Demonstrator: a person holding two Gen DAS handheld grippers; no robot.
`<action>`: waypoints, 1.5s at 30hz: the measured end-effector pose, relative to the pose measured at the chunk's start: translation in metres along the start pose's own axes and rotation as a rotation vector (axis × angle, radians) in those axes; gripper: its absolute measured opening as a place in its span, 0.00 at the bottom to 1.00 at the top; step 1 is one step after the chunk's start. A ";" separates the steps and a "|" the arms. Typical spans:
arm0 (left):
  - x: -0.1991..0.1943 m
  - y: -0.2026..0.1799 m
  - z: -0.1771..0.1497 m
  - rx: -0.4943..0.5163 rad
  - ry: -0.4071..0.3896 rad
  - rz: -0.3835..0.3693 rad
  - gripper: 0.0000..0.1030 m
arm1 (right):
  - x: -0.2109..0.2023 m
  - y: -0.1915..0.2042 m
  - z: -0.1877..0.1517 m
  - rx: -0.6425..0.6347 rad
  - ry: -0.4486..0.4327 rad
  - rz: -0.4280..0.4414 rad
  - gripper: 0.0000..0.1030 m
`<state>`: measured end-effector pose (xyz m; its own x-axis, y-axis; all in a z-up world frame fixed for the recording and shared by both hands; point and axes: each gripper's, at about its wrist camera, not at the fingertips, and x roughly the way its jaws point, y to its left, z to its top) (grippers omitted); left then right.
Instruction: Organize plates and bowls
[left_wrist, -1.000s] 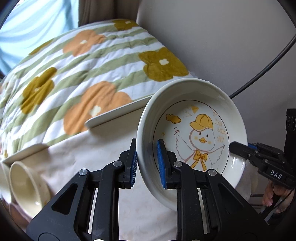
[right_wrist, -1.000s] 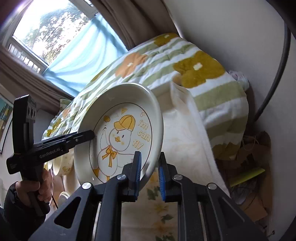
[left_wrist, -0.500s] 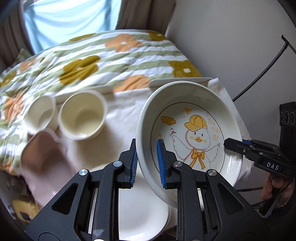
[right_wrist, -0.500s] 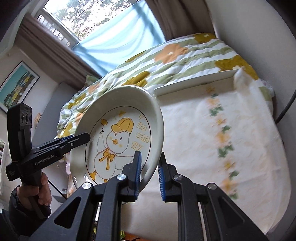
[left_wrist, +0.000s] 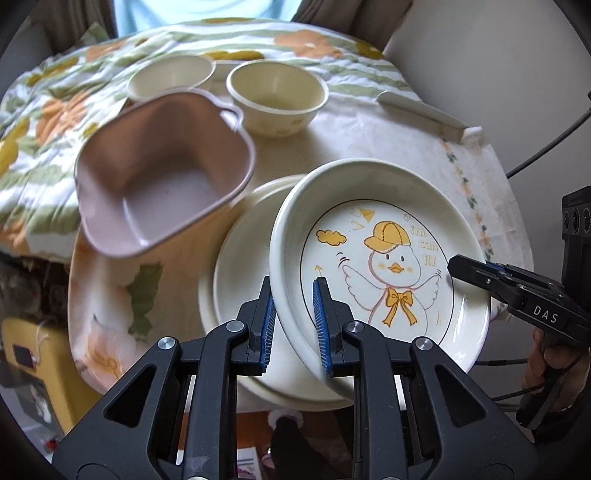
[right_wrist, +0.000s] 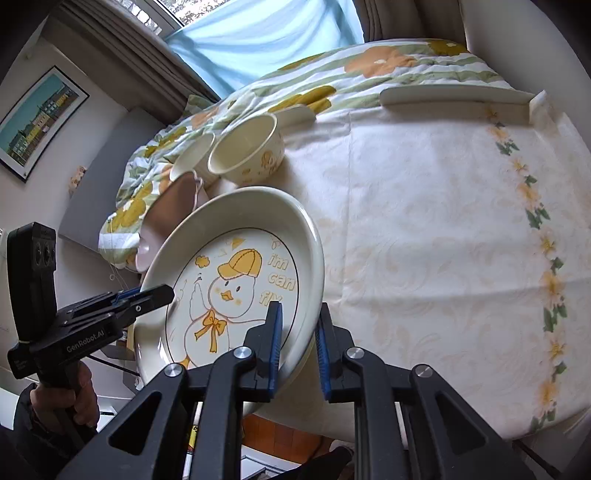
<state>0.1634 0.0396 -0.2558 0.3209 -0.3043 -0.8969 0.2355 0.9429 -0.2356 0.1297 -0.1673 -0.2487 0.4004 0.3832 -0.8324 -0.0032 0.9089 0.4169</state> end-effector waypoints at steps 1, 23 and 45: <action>0.002 0.004 -0.005 -0.007 0.003 0.000 0.17 | 0.004 0.001 -0.001 -0.004 0.003 -0.005 0.15; 0.031 -0.010 -0.009 0.121 -0.006 0.220 0.17 | 0.025 0.016 -0.003 -0.086 0.003 -0.074 0.15; 0.038 -0.046 -0.021 0.298 -0.068 0.521 0.17 | 0.033 0.025 -0.005 -0.186 0.015 -0.126 0.15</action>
<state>0.1458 -0.0123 -0.2873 0.5191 0.1702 -0.8376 0.2752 0.8945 0.3523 0.1384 -0.1312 -0.2673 0.3945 0.2663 -0.8795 -0.1236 0.9638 0.2364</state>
